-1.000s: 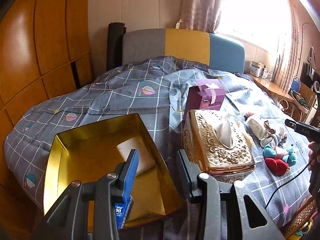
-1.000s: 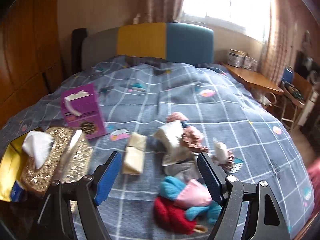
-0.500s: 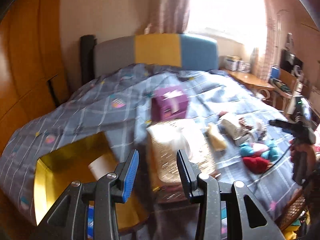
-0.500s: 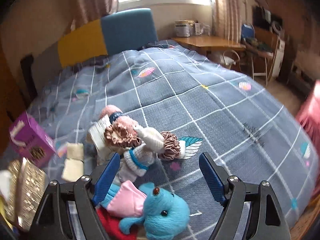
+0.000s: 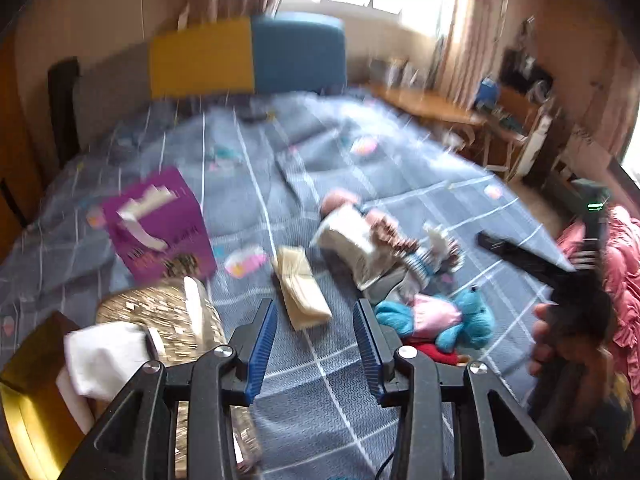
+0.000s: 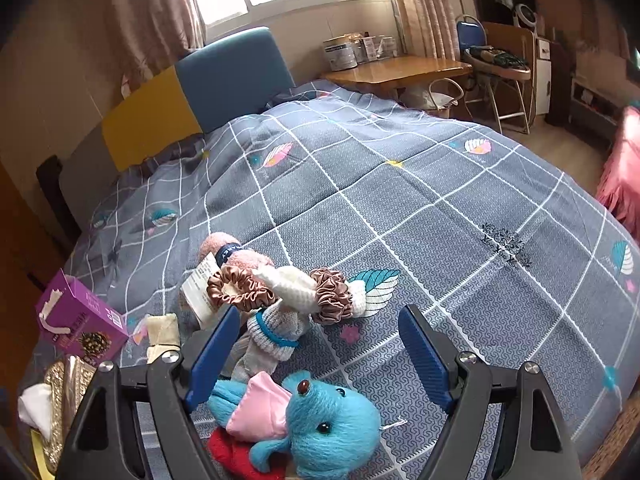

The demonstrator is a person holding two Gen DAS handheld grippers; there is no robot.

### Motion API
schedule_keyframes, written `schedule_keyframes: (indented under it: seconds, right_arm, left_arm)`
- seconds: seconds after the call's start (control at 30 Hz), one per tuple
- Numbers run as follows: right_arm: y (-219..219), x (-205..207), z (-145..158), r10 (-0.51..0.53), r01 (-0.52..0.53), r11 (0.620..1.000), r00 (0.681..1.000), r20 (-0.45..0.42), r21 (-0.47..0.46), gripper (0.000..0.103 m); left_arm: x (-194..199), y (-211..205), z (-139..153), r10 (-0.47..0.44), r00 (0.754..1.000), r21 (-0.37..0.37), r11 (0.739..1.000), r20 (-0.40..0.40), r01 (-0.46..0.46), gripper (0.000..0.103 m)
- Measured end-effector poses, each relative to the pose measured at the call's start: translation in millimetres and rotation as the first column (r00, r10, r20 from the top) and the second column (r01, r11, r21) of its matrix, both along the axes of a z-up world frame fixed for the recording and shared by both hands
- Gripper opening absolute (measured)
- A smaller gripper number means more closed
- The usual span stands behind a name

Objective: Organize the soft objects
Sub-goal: 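Move the left tool to the rolled beige cloth and grasp it, then carry beige cloth to gold tray with left tool while right tool grasps brown scrunchie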

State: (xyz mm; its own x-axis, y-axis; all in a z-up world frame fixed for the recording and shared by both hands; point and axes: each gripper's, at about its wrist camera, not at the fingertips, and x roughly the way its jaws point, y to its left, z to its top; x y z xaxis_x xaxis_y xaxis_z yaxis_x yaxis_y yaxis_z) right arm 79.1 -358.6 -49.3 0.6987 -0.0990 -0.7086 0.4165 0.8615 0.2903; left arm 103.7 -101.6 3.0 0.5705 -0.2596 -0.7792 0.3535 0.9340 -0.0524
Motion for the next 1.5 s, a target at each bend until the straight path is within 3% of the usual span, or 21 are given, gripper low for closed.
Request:
schedule_keyframes:
  seconds: [0.07,0.27,0.33,0.4,0.6,0.7,0.83,0.97,1.2,1.3,1.4,1.5]
  right_arm:
    - [-6,-2,0,-0.014,0.014,0.999,1.0,0.009,0.03,0.083]
    - [-25,-6,-8,-0.05,0.046,0.983,0.999,0.015,0.178,0.083]
    - [-29,-8,-10,-0.06,0.054,0.976,0.998,0.021,0.213,0.083]
    - [-32,-10,-11,-0.072,0.063,0.969,0.997,0.028,0.239,0.083]
    - [-40,-11,-15,-0.08,0.063,0.948,0.996,0.04,0.313,0.083]
    - [-36,-8,-15,-0.062,0.048,0.952,0.997,0.038,0.303,0.083]
    - [-25,-3,-10,-0.006,-0.007,0.966,0.999,0.05,0.258,0.08]
    - [-1,11,-5,0.137,-0.144,0.969,0.989,0.049,0.201,0.07]
    - [43,72,-8,0.368,-0.367,0.93,0.928,-0.058,0.028,0.065]
    - [58,99,-23,0.417,-0.42,0.908,0.902,-0.113,0.003,0.065]
    - [60,115,-38,0.406,-0.41,0.912,0.904,-0.132,-0.002,0.064]
    - [53,121,-53,0.395,-0.394,0.918,0.904,-0.161,0.037,0.052]
  left_arm:
    - [21,-15,-25,0.024,0.997,0.02,1.0,-0.071,-0.022,0.039]
    - [68,-42,-81,0.097,0.984,0.115,0.99,-0.149,-0.08,0.04]
    - [80,-44,-93,0.112,0.978,0.123,0.988,-0.177,-0.091,0.052]
    - [92,-42,-103,0.151,0.969,0.115,0.985,-0.197,-0.13,0.057]
    - [119,-36,-119,0.226,0.949,0.111,0.972,-0.22,-0.206,0.057]
    - [116,-37,-128,0.193,0.954,0.112,0.979,-0.231,-0.171,0.043]
    - [99,-34,-125,0.148,0.968,0.078,0.988,-0.201,-0.135,0.039]
    - [77,-25,-118,0.123,0.976,0.043,0.992,-0.181,-0.117,0.039]
    - [60,-23,-96,0.088,0.984,-0.009,0.996,-0.154,-0.09,0.039]
    - [58,-23,-76,0.071,0.989,-0.034,0.997,-0.129,-0.076,0.039]
    - [66,-23,-48,0.057,0.993,-0.059,0.996,-0.1,-0.063,0.039]
    - [83,-22,-14,0.052,0.997,-0.094,0.994,-0.064,-0.058,0.039]
